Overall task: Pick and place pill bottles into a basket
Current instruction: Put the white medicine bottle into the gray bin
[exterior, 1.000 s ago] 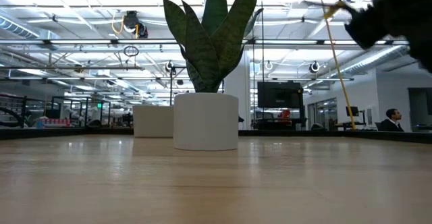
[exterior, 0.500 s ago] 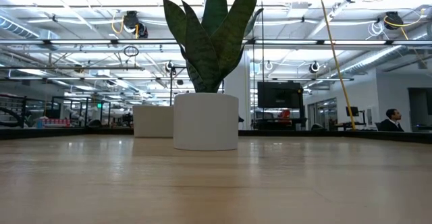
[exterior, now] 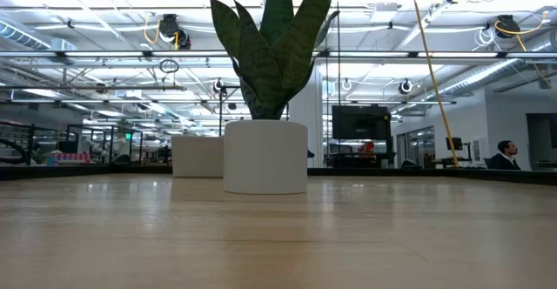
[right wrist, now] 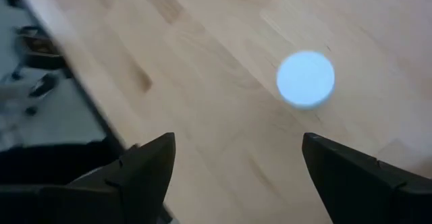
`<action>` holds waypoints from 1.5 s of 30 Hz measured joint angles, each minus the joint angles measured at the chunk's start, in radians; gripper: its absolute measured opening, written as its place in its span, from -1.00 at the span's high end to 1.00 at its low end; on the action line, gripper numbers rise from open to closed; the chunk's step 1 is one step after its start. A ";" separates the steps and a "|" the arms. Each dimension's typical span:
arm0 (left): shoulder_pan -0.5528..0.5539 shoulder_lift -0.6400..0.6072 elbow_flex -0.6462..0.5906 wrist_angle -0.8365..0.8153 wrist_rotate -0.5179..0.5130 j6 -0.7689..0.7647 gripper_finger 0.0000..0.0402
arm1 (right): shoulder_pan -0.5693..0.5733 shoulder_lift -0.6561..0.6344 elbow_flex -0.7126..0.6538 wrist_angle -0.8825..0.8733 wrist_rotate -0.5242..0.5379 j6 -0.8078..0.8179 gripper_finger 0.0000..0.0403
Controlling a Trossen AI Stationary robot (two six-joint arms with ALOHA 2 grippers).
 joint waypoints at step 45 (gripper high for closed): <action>0.033 0.000 0.000 0.006 0.081 -0.146 -0.11 | -0.054 0.746 0.001 -0.030 0.149 0.349 -0.28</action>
